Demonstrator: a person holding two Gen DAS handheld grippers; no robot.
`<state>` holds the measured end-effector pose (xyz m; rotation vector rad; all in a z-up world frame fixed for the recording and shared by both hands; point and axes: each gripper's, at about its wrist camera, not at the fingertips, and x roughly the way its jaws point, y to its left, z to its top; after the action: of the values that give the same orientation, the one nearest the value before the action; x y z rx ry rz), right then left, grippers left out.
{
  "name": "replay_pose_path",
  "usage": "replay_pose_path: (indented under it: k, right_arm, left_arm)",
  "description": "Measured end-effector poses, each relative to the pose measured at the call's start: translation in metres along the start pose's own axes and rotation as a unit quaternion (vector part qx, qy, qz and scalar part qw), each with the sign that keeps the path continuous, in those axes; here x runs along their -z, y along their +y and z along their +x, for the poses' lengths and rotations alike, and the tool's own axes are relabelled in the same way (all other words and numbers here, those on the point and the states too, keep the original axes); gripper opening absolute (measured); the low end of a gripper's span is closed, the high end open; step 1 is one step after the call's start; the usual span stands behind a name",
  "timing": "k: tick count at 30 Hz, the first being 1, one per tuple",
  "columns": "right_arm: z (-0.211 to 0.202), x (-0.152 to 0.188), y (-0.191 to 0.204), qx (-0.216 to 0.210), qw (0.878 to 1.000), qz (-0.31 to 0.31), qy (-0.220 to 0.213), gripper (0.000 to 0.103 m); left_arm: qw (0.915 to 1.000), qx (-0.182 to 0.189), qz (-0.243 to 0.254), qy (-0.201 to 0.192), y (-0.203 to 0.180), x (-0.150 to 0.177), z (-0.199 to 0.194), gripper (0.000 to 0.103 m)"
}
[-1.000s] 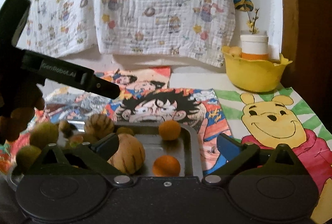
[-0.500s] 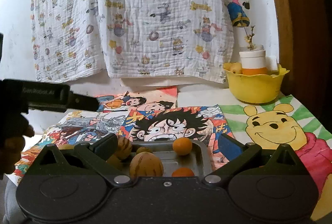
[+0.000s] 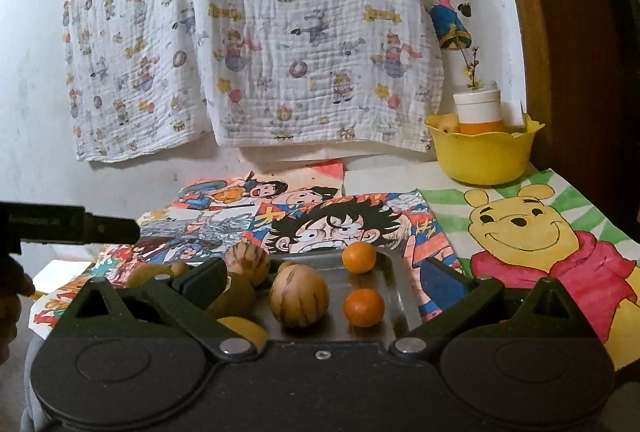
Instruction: Organize fruits
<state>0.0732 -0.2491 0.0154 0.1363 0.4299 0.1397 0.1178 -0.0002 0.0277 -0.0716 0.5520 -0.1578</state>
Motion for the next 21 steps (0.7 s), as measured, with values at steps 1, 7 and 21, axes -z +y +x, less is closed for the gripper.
replay_pose_path:
  k: [1, 7, 21]
  right_arm:
    - [-0.003, 0.001, 0.001, -0.001, 1.000, -0.003, -0.002, 0.102]
    - [-0.019, 0.006, 0.009, -0.011, 0.999, -0.035, -0.017, 0.102]
    - [-0.044, 0.032, 0.016, -0.051, 0.998, -0.039, -0.007, 0.102]
  left_arm:
    - [1.0000, -0.003, 0.000, -0.001, 0.000, 0.003, -0.003, 0.102]
    - [0.9997, -0.021, 0.000, -0.010, 0.000, 0.023, -0.019, 0.102]
    - [0.9995, -0.009, 0.029, 0.004, -0.009, 0.075, -0.047, 0.102]
